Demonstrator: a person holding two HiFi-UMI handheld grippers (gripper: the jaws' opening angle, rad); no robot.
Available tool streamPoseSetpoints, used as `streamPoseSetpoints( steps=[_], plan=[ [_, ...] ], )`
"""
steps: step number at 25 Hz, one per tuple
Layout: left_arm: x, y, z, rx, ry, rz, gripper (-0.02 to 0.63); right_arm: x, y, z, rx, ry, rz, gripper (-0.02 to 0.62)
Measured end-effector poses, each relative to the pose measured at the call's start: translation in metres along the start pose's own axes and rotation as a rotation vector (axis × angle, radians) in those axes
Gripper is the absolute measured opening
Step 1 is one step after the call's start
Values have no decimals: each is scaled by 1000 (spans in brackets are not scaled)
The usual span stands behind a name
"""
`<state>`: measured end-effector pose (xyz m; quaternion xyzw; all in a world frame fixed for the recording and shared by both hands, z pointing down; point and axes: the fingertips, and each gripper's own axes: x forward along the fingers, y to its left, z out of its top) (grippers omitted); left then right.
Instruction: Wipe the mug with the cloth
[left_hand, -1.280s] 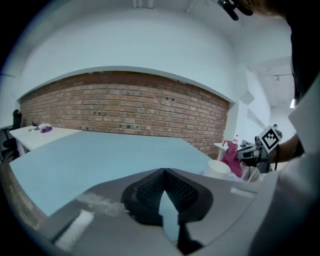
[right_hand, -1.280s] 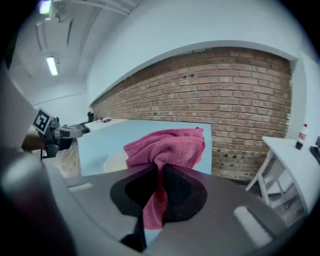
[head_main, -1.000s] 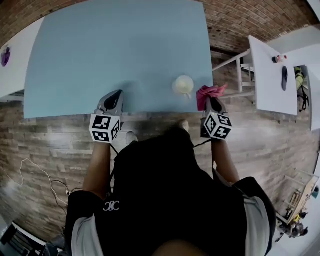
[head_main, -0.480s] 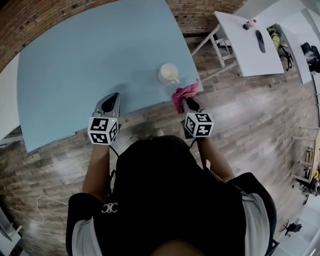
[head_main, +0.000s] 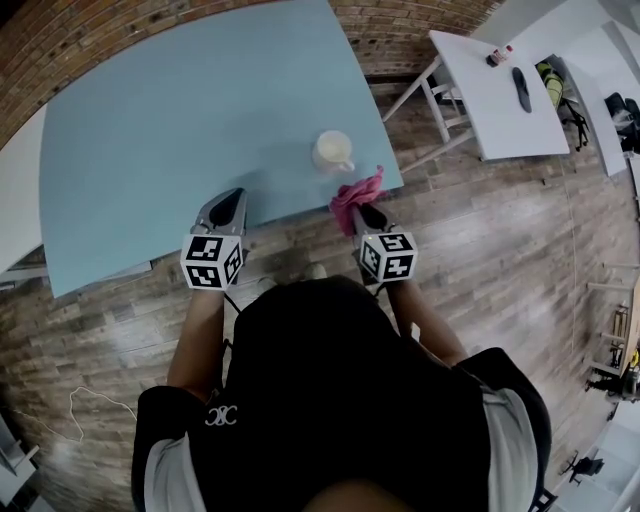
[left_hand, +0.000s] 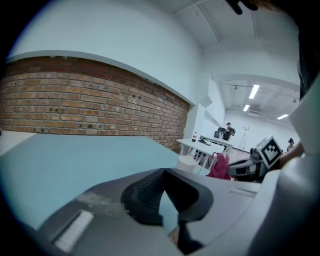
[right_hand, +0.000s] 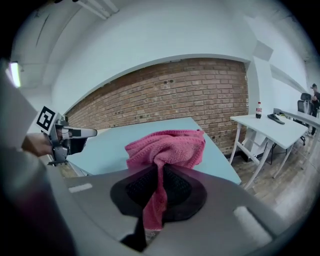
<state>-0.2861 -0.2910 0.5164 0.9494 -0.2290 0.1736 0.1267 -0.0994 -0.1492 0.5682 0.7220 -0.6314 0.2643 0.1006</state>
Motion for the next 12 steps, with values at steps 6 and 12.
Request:
streamPoseSetpoints(
  steps=[6, 12],
  plan=[
    [-2, -15, -2, 12, 0, 14, 0, -10, -11, -5, -7, -5, 15, 35],
    [-2, -22, -2, -1, -30, 1, 0, -14, -20, -4, -16, -27, 6, 35]
  ],
)
